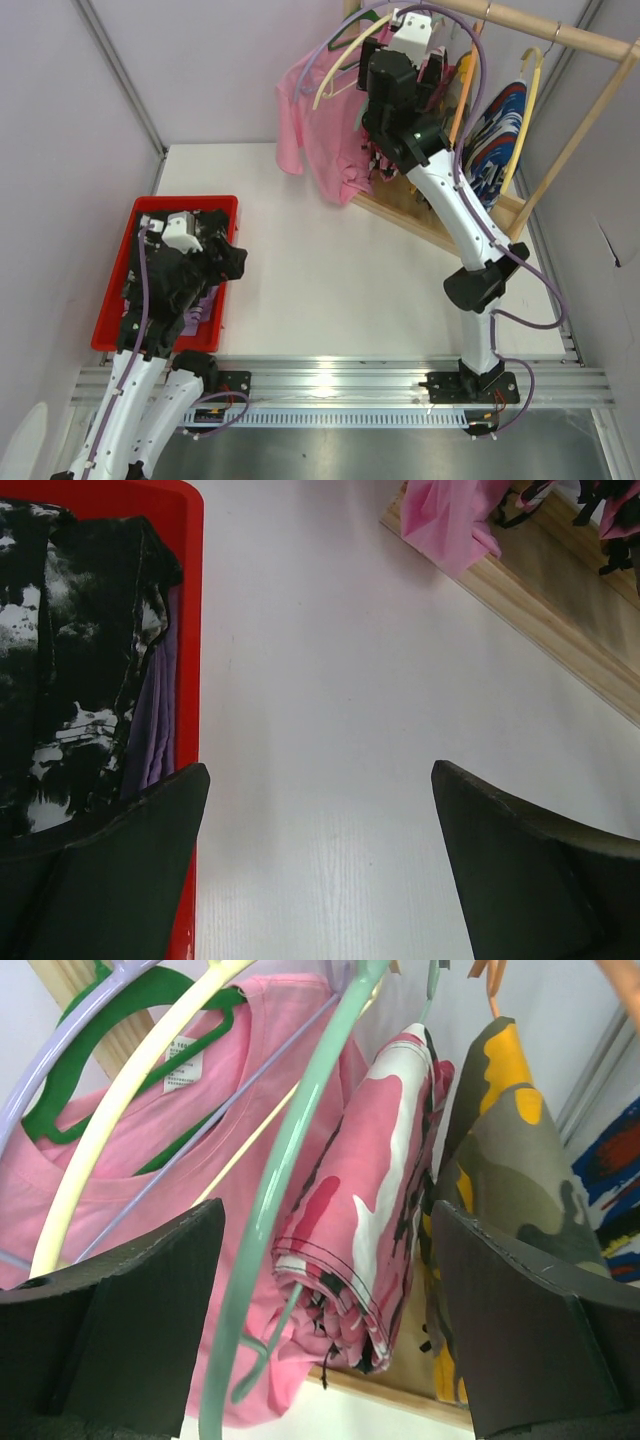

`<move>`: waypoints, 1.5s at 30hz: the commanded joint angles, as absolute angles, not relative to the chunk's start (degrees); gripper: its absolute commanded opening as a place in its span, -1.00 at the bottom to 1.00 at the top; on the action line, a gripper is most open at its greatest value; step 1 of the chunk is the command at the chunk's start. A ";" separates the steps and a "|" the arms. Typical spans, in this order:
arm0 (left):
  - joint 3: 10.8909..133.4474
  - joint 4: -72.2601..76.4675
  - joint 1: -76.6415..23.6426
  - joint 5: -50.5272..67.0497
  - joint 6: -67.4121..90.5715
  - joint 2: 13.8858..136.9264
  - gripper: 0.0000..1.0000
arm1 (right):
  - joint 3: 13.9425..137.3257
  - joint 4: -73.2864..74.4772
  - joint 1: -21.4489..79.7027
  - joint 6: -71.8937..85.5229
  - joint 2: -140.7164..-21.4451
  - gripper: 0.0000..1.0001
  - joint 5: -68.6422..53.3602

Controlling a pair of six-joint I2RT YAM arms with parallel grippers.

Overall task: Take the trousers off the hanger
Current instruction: Grab a hanger with trousers on it with the right arm

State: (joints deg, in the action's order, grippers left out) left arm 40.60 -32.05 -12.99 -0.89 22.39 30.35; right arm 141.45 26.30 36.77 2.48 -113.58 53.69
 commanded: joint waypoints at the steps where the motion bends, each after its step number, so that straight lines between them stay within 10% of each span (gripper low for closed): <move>1: 40.52 -30.50 -12.74 -0.70 21.45 30.50 0.99 | 144.84 21.54 36.65 0.26 -116.01 0.79 55.20; 18: 40.17 -30.59 -12.74 -1.58 21.45 29.62 0.99 | 144.23 24.16 36.56 -2.55 -115.23 0.56 59.50; 26: 40.17 -30.50 -12.83 -1.41 21.53 29.53 0.99 | 143.61 25.49 36.48 -1.67 -114.96 0.04 59.41; 34: 40.08 -30.59 -13.27 -1.58 21.53 29.71 0.99 | 143.53 27.33 36.21 1.23 -114.79 0.14 56.87; 45: 40.08 -30.76 -13.27 -2.20 21.53 29.88 0.99 | 141.60 26.28 36.21 0.26 -114.09 -0.57 58.09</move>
